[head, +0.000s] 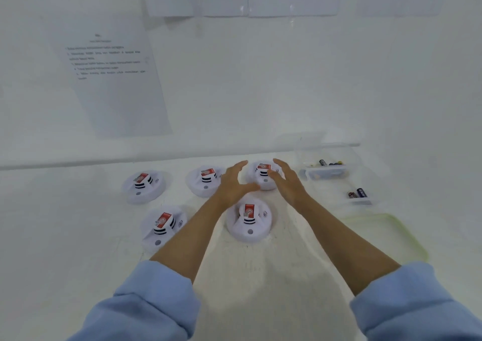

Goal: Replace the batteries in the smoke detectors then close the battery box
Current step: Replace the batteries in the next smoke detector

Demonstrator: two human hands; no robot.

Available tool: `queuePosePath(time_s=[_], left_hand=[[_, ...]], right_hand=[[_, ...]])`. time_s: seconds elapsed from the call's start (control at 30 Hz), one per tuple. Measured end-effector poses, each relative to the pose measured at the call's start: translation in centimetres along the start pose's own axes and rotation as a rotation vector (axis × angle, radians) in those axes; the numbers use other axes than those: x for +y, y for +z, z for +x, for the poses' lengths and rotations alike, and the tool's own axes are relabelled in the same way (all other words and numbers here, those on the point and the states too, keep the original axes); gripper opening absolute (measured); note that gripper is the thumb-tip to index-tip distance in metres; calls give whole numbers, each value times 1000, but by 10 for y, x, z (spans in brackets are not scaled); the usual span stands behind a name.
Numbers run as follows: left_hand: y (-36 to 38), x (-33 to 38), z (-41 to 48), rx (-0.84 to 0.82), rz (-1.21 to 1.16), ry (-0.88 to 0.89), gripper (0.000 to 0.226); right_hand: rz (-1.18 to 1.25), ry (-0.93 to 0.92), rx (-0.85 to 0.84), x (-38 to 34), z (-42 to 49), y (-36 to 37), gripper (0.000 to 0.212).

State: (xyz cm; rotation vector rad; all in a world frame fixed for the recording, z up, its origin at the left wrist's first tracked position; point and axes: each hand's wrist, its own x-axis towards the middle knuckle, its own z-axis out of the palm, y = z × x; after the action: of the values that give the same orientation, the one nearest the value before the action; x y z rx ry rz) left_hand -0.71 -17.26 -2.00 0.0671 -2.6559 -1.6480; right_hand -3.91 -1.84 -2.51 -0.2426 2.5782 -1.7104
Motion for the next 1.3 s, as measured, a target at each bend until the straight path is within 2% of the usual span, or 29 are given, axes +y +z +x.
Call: queuePosePath(time_s=[0.2, 0.33, 0.5, 0.57, 0.7, 0.87, 0.93, 1.0, 1.07, 1.17, 1.23, 1.3], left_hand=[[5, 3, 49, -98, 79, -40, 86], [17, -7, 69, -207, 147, -18, 112], [42, -70, 128, -158, 193, -13, 121], [39, -83, 137, -172, 182, 1, 120], [12, -1, 84, -102, 126, 47, 109], [15, 33, 92, -12, 164, 176, 83], [24, 70, 72, -4, 184, 194, 93], [40, 92, 63, -57, 189, 187, 116], [61, 106, 60, -75, 242, 186, 125], [92, 119, 58, -86, 238, 164, 113], [111, 125, 57, -85, 120, 147, 102], [127, 127, 55, -89, -79, 152, 100]], right_hand=[[-112, 61, 23, 7, 37, 7, 45], [-180, 64, 17, 16, 47, 11, 41], [-239, 65, 34, 23, 54, 17, 51], [-183, 92, 14, 21, 56, 16, 47], [-52, 45, 9, -2, 57, 6, 43], [162, -43, 16, -43, 47, -41, 39], [255, -42, -21, -46, 39, -66, 38], [313, -55, -44, -42, 30, -93, 37], [350, -66, -76, -34, 25, -122, 37], [453, -26, -153, -16, 22, -162, 33], [618, 26, -181, -1, 22, -187, 31], [738, 88, -200, 16, 25, -205, 35]])
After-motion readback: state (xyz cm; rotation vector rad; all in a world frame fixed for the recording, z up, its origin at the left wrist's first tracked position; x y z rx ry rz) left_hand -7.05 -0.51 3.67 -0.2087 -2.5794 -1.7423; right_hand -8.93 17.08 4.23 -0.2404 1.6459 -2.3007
